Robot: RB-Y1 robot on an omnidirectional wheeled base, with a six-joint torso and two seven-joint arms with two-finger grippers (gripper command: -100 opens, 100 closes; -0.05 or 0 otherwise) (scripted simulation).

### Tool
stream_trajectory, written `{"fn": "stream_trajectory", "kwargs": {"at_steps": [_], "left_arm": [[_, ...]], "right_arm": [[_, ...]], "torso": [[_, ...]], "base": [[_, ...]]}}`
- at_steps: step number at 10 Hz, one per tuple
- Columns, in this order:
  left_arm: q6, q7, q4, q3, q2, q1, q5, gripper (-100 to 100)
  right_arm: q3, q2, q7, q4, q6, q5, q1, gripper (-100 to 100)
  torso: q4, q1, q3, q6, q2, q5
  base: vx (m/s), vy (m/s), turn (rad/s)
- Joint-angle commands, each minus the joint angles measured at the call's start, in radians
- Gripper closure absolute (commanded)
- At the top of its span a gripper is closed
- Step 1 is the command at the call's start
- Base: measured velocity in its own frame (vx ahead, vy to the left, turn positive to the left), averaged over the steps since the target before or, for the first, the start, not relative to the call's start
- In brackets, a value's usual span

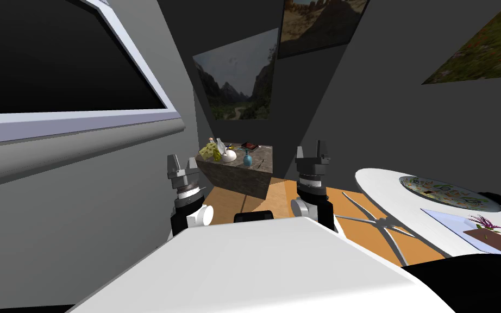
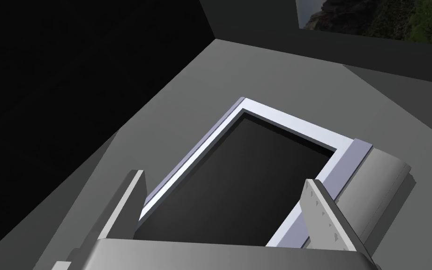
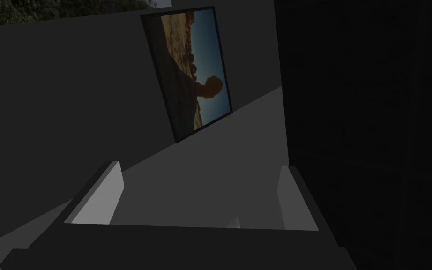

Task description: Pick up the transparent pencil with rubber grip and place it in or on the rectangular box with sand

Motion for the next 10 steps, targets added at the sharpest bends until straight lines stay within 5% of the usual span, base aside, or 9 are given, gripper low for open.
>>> {"fn": "stream_trajectory", "kwargs": {"at_steps": [1,10], "left_arm": [[0.000,0.000,0.000,0.000,0.000,0.000,0.000,0],[0.000,0.000,0.000,0.000,0.000,0.000,0.000,0]], "right_arm": [[0.000,-0.032,0.008,0.007,0.015,-0.004,-0.009,-100],[0.006,-0.259,0.122,0.093,0.233,-0.061,-0.145,-100]], "torso": [[0.000,0.000,0.000,0.000,0.000,0.000],[0.002,-0.001,0.005,0.000,0.009,0.000]], "base": [[-0.022,0.002,0.014],[-0.108,-0.003,0.025]]}}
